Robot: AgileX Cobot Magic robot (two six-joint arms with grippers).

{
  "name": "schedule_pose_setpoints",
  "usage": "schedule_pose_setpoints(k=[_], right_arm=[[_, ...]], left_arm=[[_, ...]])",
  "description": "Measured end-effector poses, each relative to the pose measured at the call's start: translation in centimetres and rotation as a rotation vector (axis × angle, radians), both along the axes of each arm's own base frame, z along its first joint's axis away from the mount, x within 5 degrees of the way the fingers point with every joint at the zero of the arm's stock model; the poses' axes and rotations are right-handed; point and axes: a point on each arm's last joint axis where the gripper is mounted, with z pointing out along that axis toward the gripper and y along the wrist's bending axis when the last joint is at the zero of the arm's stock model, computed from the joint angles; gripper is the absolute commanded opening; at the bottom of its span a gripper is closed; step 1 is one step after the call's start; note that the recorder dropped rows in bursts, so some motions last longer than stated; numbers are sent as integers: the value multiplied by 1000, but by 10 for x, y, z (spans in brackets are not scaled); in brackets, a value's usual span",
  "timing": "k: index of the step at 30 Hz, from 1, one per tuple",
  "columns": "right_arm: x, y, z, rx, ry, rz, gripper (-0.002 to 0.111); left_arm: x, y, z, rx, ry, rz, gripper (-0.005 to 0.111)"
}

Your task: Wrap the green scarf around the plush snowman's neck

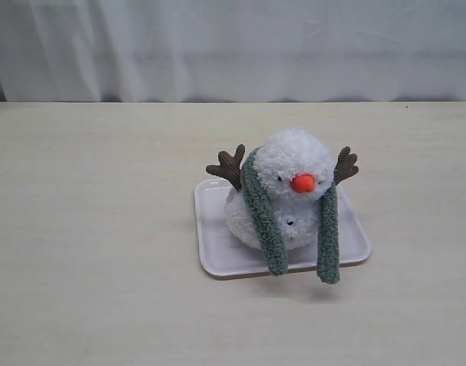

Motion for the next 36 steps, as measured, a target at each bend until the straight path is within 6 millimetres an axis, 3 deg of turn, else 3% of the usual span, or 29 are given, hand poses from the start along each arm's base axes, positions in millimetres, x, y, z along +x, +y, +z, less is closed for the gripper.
schedule_pose_setpoints(k=[14, 19, 25, 36], right_arm=[[-4, -9, 7, 72, -101, -66, 4], [5, -11, 1, 80, -96, -91, 4], [29, -10, -22, -9, -33, -217, 4], [79, -19, -90, -25, 208, -413, 4]], left_arm=[[0, 0, 0, 2, 0, 0, 0], [0, 0, 0, 2, 0, 0, 0], [0, 0, 0, 2, 0, 0, 0], [0, 0, 0, 2, 0, 0, 0]])
